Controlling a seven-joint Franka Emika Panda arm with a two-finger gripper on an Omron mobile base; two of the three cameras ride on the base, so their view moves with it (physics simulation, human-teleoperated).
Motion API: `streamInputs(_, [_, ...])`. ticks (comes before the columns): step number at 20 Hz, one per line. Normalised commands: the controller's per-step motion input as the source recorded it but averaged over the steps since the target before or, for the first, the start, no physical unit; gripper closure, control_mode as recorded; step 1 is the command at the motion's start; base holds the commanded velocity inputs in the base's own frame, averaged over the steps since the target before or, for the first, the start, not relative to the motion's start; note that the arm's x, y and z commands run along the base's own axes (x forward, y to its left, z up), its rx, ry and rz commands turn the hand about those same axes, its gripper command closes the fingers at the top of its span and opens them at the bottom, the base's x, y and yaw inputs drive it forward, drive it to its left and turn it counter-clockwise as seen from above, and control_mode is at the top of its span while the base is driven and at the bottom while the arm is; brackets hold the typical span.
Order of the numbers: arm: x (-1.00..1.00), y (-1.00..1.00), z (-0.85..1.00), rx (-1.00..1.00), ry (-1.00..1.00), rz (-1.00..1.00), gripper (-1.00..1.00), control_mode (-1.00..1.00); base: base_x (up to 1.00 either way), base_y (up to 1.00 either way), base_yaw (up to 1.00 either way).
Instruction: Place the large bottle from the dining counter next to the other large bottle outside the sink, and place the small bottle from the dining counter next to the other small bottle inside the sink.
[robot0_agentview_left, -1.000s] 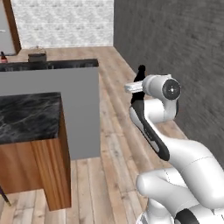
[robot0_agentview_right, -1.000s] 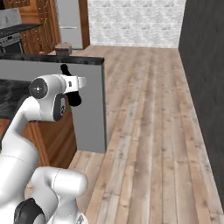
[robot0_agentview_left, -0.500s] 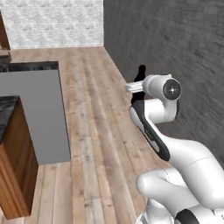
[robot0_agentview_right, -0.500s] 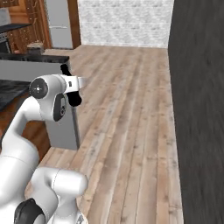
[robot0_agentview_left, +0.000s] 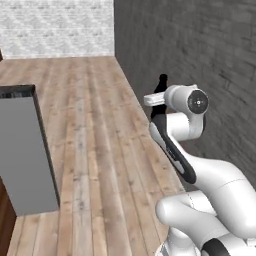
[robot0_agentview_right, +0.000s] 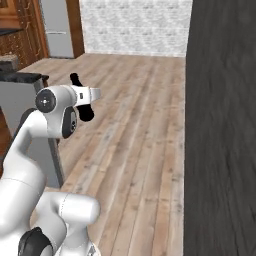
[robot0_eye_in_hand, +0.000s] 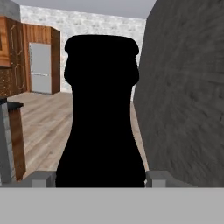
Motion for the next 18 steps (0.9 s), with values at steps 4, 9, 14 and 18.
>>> streamInputs(4, [0.00,0.00,0.00,0.00,0.00,0.00,1.00,1.00,1.00,-0.01,0.00])
streamInputs(9, [0.00,0.00,0.00,0.00,0.00,0.00,1.00,1.00,1.00,0.10,0.00])
streamInputs(14, [0.00,0.00,0.00,0.00,0.00,0.00,1.00,1.00,1.00,0.20,0.00])
streamInputs(18, [0.00,0.00,0.00,0.00,0.00,0.00,1.00,1.00,1.00,0.04,0.00])
